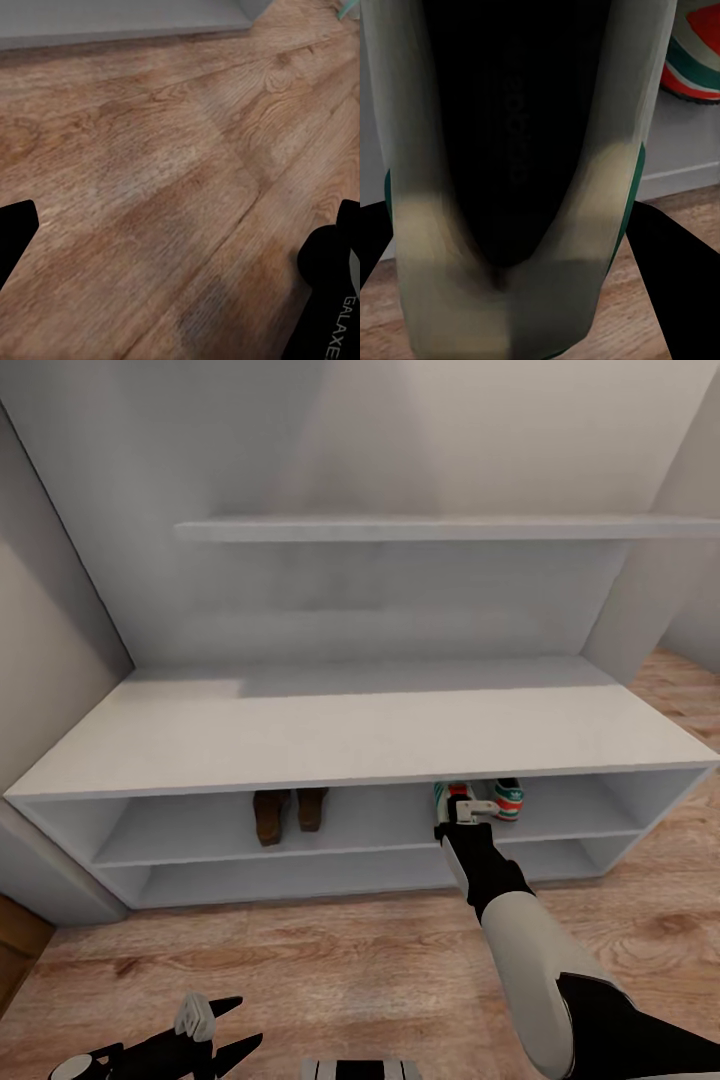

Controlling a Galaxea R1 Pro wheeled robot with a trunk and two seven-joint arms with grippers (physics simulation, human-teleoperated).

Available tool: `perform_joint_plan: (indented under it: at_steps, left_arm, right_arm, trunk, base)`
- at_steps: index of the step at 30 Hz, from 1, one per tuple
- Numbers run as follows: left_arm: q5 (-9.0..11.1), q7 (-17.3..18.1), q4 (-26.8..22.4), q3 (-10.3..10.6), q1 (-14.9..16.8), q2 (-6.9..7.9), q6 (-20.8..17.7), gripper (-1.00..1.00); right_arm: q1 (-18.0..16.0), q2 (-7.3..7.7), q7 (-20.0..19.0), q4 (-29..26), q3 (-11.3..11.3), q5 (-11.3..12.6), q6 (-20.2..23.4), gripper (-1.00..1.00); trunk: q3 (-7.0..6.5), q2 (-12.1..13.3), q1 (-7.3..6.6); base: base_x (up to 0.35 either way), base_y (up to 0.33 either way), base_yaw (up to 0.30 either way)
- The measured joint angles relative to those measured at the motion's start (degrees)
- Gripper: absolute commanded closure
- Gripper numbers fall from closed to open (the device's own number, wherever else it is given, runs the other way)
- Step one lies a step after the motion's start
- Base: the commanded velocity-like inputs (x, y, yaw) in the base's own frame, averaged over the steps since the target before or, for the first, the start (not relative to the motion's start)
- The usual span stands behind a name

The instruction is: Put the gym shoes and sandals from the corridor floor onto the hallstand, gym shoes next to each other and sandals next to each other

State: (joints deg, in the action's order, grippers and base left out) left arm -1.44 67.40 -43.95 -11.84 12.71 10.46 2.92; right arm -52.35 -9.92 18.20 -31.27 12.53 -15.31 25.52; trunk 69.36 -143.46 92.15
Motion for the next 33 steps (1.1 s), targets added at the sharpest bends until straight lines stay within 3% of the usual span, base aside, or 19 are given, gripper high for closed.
perform_joint_plan:
  at_steps: [33]
  left_arm:
    - [0.01,0.11,0.01,-0.19,0.13,0.01,0.02,-1.0]
  right_arm:
    - [-0.05,0.0,-0.02,-0.68,-0.02,0.18,-0.05,1.0]
  trunk:
    - [0.97,-0.02,-0.04]
  base:
    - [0.021,0.0,-0.009]
